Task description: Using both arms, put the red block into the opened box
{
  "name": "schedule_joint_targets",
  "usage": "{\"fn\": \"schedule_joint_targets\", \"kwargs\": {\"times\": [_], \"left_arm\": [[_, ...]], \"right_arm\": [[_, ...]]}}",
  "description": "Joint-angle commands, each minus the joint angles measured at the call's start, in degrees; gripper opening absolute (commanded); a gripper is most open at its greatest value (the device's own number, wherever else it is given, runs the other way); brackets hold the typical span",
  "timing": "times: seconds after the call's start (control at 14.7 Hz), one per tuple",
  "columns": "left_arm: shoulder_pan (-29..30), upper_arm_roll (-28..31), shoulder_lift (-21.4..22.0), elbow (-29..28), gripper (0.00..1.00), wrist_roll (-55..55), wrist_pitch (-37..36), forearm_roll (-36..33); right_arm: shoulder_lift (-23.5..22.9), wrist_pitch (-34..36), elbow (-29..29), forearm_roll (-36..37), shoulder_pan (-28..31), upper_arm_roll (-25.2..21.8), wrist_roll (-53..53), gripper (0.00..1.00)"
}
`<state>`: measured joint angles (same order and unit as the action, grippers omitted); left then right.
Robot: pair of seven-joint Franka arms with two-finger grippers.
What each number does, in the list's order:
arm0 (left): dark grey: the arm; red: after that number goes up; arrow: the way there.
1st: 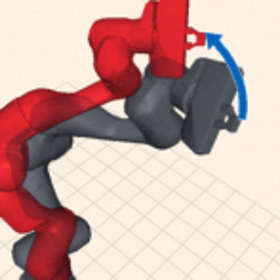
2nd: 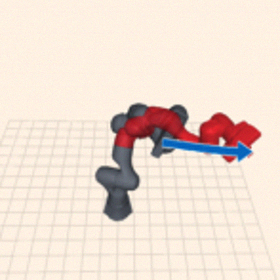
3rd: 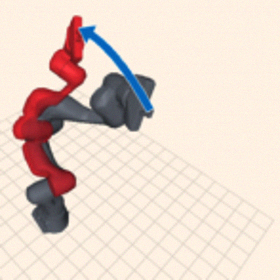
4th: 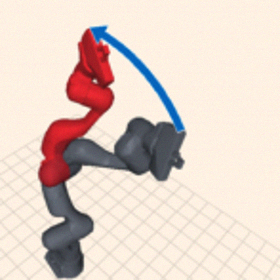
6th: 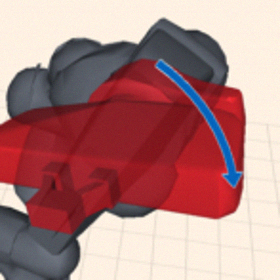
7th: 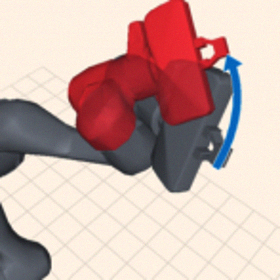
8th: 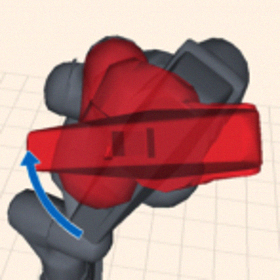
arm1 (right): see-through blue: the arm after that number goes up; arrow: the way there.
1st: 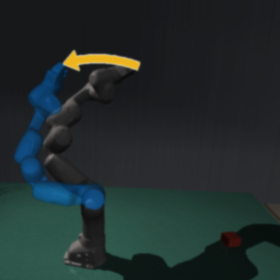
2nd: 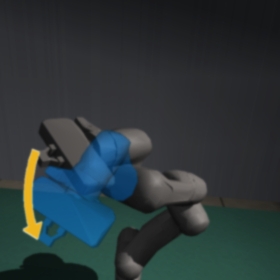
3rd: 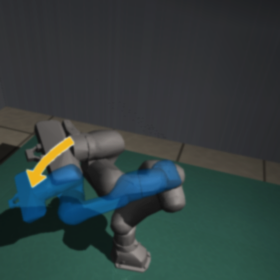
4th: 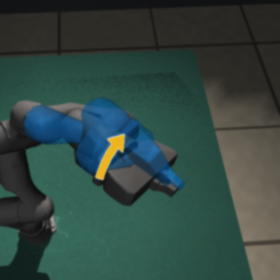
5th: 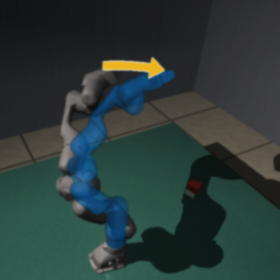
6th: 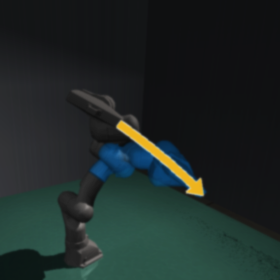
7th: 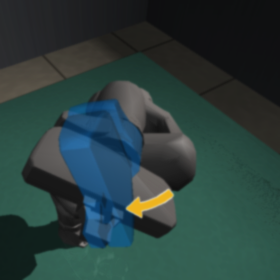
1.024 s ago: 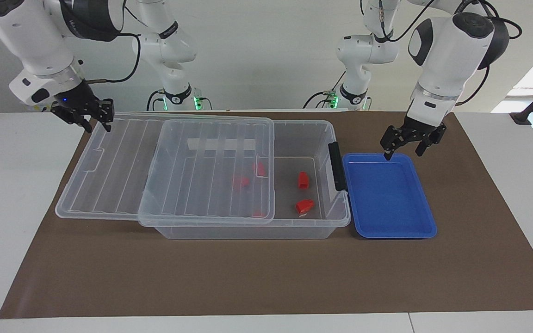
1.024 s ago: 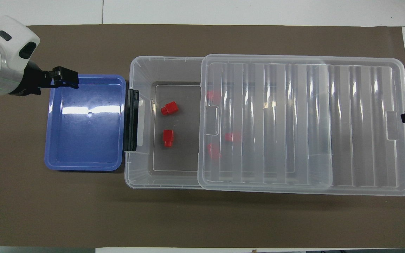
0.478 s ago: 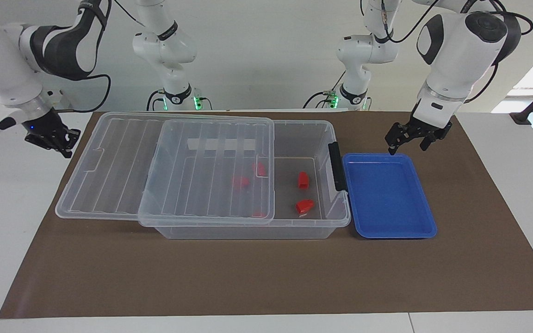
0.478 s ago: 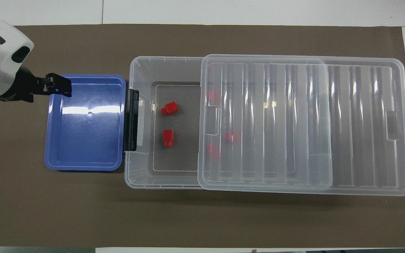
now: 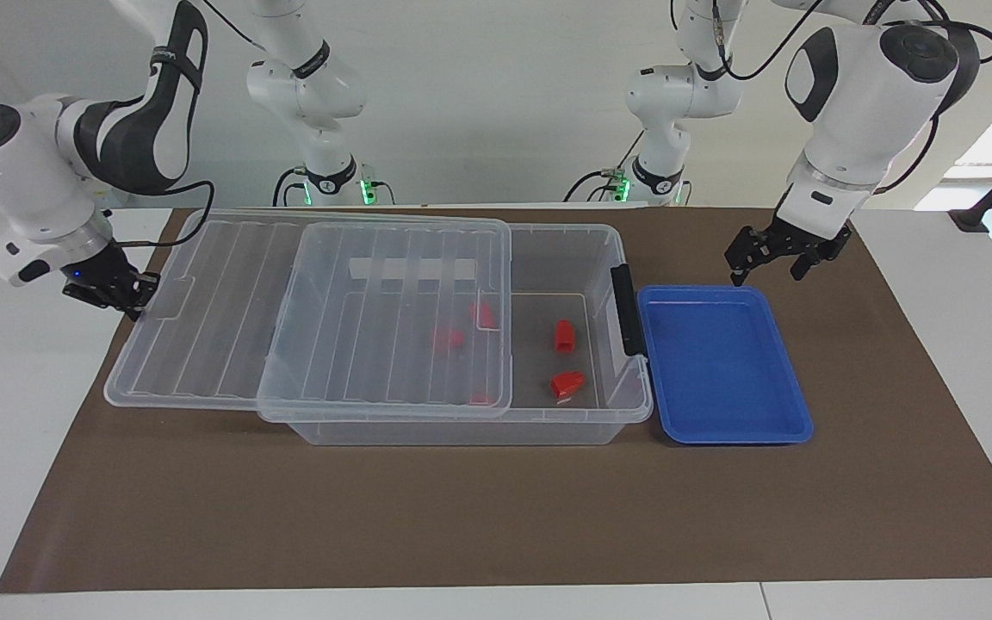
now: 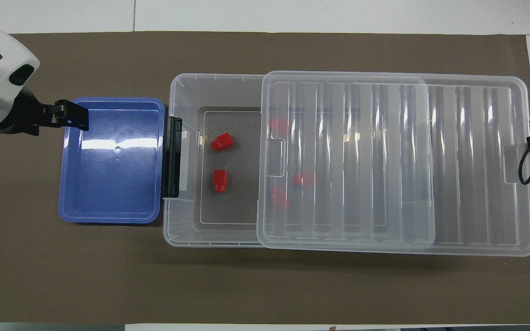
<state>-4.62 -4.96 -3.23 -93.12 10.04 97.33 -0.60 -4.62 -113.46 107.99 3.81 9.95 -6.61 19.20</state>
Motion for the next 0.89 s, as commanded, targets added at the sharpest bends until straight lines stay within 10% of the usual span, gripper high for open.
{"fn": "schedule_joint_targets", "kwargs": {"times": [0.0,0.82], "left_arm": [[1.81,-0.40,1.74,-2.07,1.00,-3.00,0.23,-0.28],[1.81,-0.40,1.83,-1.98,1.00,-2.40,0.23,-0.10]], "right_arm": [[1.72,-0.88,2.14,-0.20,-0.45,0.28,-1.80,0.00],[1.90,0.17,2.22,-1.70,-6.16,0.64,-8.99,0.00]]}}
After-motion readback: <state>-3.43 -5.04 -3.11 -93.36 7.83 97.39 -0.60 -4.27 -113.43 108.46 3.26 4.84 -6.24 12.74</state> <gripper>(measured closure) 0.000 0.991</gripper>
